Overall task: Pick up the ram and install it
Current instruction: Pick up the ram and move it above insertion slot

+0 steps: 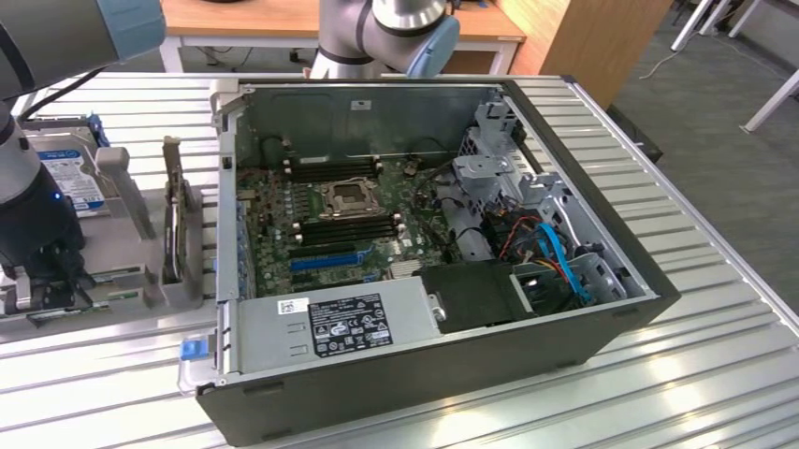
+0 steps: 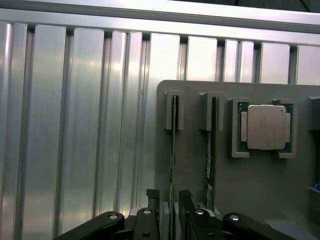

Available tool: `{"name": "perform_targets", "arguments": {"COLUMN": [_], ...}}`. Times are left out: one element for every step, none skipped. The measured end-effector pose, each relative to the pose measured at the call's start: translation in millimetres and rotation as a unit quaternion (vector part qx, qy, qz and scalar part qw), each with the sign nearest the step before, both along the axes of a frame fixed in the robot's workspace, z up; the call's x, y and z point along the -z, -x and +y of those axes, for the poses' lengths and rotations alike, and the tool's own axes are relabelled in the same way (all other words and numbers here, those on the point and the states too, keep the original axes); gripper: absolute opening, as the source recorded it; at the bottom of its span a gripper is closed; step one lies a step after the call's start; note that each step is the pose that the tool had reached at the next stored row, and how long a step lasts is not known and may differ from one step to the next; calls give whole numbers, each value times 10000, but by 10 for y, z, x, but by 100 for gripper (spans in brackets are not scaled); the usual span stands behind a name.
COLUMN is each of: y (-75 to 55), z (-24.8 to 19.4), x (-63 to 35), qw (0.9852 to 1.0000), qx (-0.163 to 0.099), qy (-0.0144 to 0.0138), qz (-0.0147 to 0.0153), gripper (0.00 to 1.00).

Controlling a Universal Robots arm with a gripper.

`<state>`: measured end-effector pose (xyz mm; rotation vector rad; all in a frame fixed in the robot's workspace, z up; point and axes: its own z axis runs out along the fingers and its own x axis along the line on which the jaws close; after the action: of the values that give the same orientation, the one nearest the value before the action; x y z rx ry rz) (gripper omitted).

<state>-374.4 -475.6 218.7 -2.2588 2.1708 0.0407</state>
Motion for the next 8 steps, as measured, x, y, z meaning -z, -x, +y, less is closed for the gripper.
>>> {"name": "perform_targets", "arguments": {"y": [0, 0, 0, -1, -1, -1, -1, -1], "z": [0, 0, 0, 0, 0, 0, 0, 0], "x": [0, -1, -1, -1, 0, 3, 8, 14], "qw": [10000, 10000, 10000, 10000, 10000, 10000, 10000, 10000], "qx": [0, 0, 0, 0, 0, 0, 0, 0], "qy": [0, 0, 0, 0, -5, -11, -14, -17], "qz": [1, 1, 1, 1, 2, 2, 1, 1], "gripper": [29, 29, 29, 29, 29, 29, 29, 29]}}
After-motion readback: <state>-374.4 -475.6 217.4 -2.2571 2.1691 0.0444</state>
